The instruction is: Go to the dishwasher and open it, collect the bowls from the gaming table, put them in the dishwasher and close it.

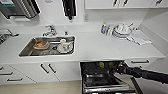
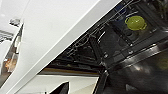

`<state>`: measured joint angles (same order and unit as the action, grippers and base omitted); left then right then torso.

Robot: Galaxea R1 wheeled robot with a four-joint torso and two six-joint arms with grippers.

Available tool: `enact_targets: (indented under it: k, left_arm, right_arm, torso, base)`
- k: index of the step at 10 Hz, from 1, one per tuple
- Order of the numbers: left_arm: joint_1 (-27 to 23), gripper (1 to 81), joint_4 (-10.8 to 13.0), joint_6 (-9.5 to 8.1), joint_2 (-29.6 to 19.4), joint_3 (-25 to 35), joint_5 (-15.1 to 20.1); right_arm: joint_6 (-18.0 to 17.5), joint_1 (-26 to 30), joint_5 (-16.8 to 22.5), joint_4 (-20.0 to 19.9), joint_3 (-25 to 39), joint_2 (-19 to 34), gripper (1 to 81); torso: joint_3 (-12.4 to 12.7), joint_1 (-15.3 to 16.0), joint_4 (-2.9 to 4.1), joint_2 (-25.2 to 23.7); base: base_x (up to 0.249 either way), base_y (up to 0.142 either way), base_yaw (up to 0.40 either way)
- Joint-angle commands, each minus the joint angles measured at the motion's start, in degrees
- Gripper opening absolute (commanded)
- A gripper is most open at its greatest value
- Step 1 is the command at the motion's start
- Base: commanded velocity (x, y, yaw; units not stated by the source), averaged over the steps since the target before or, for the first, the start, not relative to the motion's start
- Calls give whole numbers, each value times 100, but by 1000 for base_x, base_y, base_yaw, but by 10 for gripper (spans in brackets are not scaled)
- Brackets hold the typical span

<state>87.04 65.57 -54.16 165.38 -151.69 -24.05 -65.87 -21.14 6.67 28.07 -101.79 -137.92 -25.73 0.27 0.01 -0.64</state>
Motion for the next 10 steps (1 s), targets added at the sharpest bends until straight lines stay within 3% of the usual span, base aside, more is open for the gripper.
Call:
enact_targets:
  k: [1, 3, 5, 7, 10]
  left_arm:
    - [134, 811, 43, 20, -66, -10, 155]
    - [117, 811, 17, 20, -48, -10, 155]
    - [81, 811, -298, 11, -66, -10, 173]
    - [72, 811, -510, 2, -83, -98, 173]
    - [46, 811, -563, -7, -75, -265, 190]
  right_arm:
    - [38, 343, 89, -40, 826, 673, 811]
    - [74, -114, 123, -13, 1267, 1096, 811]
    - [144, -492, 572, 5, 1725, 1361, 811]
    - [504, -967, 660, 5, 1962, 1528, 811]
    - [926, -1782, 731, 23, 1962, 1564, 811]
  torso:
    - [0, 0, 0, 0]
    - [0, 0, 0, 0]
    - [0, 0, 0, 0]
    - [0, 0, 0, 0]
    - [0, 0, 0, 0]
  base:
    - [0, 0, 0]
    - [0, 0, 0]
    - [0, 0, 0]
    - [0, 0, 0]
    - [0, 0, 0]
